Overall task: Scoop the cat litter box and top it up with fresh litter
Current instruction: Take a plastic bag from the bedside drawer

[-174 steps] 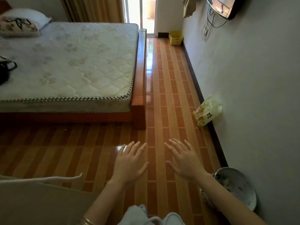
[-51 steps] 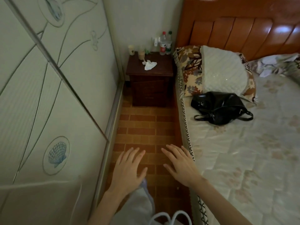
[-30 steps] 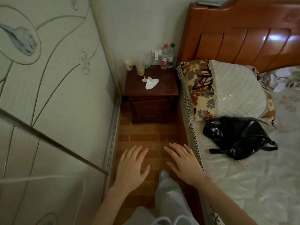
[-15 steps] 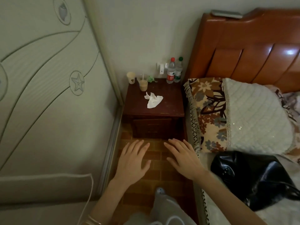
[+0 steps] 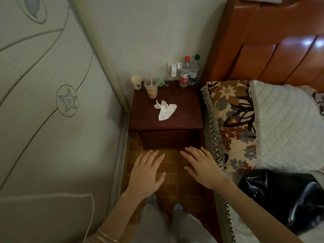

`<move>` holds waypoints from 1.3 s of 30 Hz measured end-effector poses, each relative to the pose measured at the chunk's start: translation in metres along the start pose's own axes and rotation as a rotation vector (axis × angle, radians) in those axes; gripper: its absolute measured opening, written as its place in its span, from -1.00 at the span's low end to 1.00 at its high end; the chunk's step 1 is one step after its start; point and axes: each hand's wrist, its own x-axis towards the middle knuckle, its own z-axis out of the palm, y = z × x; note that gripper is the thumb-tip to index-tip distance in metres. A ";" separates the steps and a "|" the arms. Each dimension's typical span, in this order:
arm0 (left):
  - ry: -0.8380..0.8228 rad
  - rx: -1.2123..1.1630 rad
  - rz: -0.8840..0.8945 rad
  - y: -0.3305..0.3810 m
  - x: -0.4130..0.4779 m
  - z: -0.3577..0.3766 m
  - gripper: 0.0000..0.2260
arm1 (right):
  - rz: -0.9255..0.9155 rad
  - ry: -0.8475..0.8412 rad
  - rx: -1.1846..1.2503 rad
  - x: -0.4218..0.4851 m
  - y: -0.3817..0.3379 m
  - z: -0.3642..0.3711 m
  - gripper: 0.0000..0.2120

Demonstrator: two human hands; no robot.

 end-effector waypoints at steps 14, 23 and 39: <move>-0.091 -0.031 0.090 -0.103 0.076 0.119 -0.50 | 0.020 -0.051 -0.006 0.101 0.017 0.120 -0.55; -0.031 -0.051 0.082 -0.146 0.132 0.315 -0.51 | -0.024 -0.035 -0.042 0.148 0.082 0.326 -0.51; 0.036 0.108 0.089 -0.224 0.218 0.611 -0.47 | -0.098 0.077 -0.161 0.250 0.185 0.632 -0.50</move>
